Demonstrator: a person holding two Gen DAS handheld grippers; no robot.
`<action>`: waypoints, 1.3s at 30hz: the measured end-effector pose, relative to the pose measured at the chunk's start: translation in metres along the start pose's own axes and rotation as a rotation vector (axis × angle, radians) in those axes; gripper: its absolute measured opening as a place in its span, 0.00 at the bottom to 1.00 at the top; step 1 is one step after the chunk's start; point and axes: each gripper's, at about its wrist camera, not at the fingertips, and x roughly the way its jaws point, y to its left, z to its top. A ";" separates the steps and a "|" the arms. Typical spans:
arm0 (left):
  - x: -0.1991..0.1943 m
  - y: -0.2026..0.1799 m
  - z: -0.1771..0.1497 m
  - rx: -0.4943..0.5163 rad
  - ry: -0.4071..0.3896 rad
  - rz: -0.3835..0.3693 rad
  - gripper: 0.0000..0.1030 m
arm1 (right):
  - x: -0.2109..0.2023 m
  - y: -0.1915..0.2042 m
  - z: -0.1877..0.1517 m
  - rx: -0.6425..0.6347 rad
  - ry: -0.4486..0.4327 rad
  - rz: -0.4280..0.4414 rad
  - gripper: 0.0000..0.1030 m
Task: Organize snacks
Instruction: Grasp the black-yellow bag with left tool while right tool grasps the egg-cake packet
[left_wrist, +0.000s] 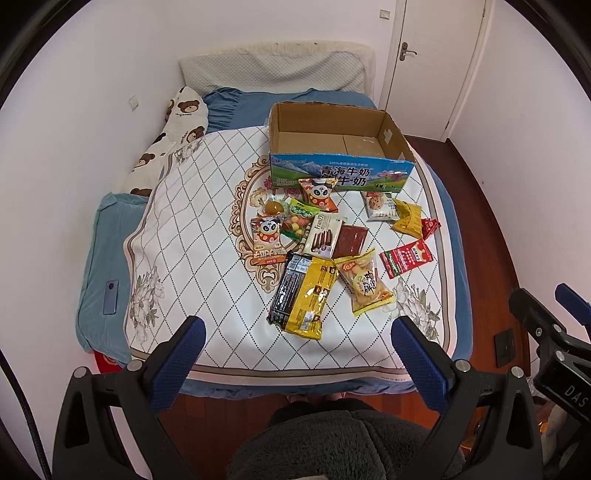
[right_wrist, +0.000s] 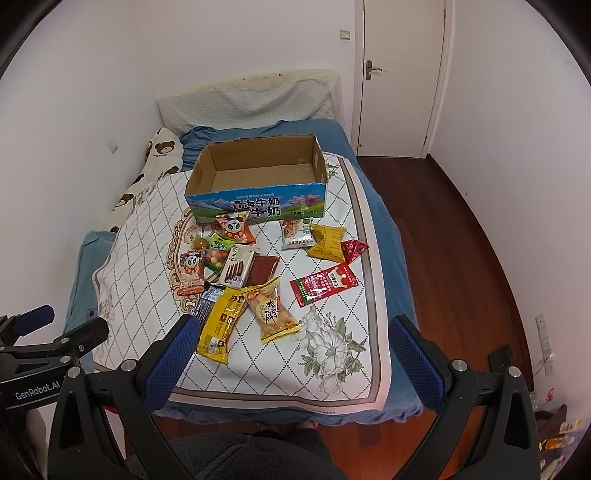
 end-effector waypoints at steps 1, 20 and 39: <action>0.004 0.001 0.002 0.000 -0.002 0.003 1.00 | 0.002 0.000 0.001 0.005 0.000 0.000 1.00; 0.303 0.004 0.025 0.308 0.384 -0.031 1.00 | 0.277 0.020 -0.022 -0.079 0.253 0.090 0.75; 0.381 0.071 -0.012 -0.158 0.516 -0.144 0.84 | 0.381 0.071 -0.039 -0.244 0.432 0.057 0.75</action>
